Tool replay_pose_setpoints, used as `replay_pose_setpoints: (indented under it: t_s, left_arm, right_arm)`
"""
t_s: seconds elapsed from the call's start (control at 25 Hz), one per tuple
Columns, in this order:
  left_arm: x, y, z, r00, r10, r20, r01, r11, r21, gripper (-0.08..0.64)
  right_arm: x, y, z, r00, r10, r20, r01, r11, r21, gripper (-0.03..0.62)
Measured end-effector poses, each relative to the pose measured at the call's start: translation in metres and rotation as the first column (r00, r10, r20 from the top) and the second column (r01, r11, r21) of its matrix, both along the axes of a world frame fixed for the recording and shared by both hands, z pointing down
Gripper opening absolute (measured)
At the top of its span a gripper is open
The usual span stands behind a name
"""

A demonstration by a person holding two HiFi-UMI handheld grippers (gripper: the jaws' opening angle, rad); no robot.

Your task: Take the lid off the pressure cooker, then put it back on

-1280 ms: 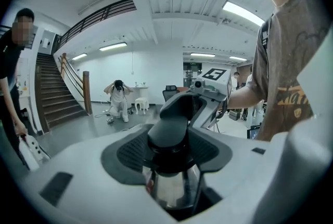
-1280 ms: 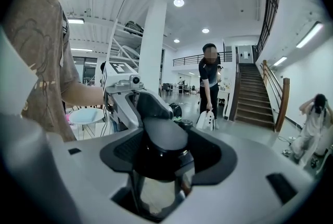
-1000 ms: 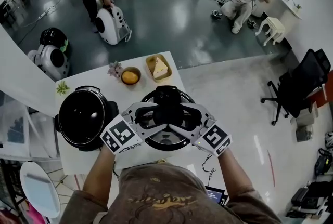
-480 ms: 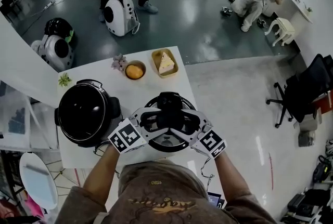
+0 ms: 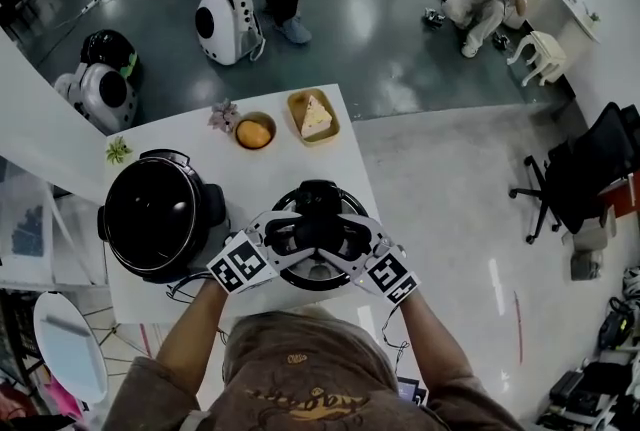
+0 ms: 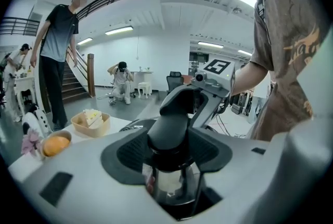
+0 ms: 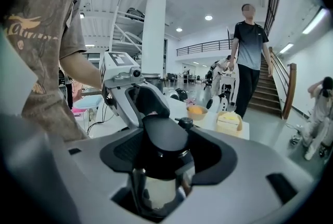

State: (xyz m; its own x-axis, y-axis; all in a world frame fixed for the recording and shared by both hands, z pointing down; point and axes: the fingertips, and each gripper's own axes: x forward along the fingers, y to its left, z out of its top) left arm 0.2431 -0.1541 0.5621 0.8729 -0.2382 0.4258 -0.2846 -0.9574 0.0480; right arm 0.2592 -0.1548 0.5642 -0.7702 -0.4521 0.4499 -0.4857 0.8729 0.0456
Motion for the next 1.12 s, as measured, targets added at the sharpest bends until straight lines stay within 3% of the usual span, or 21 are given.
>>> replay_pose_setpoints:
  t_s: [0.36, 0.44, 0.56, 0.84, 1.12]
  left_arm:
    - [0.001, 0.000, 0.014, 0.999, -0.015, 0.035, 0.013, 0.999, 0.052, 0.235]
    - [0.006, 0.000, 0.013, 0.999, -0.028, 0.032, 0.025, 0.997, 0.074, 0.143]
    - [0.017, -0.002, 0.005, 0.997, -0.063, -0.051, 0.066, 0.996, 0.056, 0.094]
    - [0.015, -0.010, -0.006, 0.987, -0.120, -0.110, 0.126, 0.991, 0.045, 0.092]
    - [0.003, -0.022, -0.045, 0.973, -0.167, -0.157, 0.181, 0.980, 0.079, 0.144]
  right_arm:
    - [0.002, -0.005, 0.018, 0.999, 0.037, 0.015, -0.037, 0.999, -0.013, 0.277]
    - [0.004, -0.010, 0.020, 0.998, 0.057, 0.015, -0.057, 0.998, -0.010, 0.270]
    - [-0.001, -0.009, 0.028, 0.999, 0.047, 0.006, -0.047, 0.999, -0.004, 0.264]
    - [-0.009, 0.001, 0.044, 0.999, 0.047, 0.016, -0.047, 0.999, -0.021, 0.261]
    - [0.011, -0.018, -0.002, 0.983, 0.137, 0.123, -0.137, 0.991, -0.006, 0.270]
